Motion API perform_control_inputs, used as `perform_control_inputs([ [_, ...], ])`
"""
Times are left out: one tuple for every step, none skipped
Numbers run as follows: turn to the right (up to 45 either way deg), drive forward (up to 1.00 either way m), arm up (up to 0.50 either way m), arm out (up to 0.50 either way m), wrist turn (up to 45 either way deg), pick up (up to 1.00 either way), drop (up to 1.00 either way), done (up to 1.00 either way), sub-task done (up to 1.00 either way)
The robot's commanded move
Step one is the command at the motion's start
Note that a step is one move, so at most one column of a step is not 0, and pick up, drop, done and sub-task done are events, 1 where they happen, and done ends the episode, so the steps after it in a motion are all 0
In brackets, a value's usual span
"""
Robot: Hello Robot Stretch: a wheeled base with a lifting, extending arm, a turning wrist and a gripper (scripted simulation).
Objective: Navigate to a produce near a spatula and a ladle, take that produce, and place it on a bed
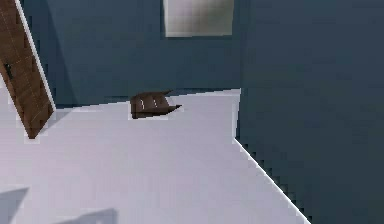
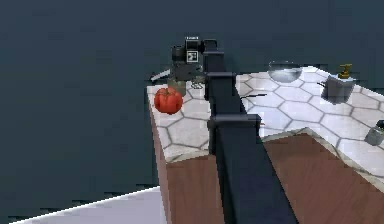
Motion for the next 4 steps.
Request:
perform_control_inputs([
  [0.0,0.00,-0.10,0.00,0.0,0.00,0.00,0.00,0.00],
  [0.0,0.00,0.00,0.00,0.0,1.00,0.00,0.00,0.00],
  [0.0,0.00,0.10,0.00,0.0,0.00,0.00,0.00,0.00],
  [0.0,0.00,0.00,0.00,-45.0,0.00,0.00,0.00,0.00],
])
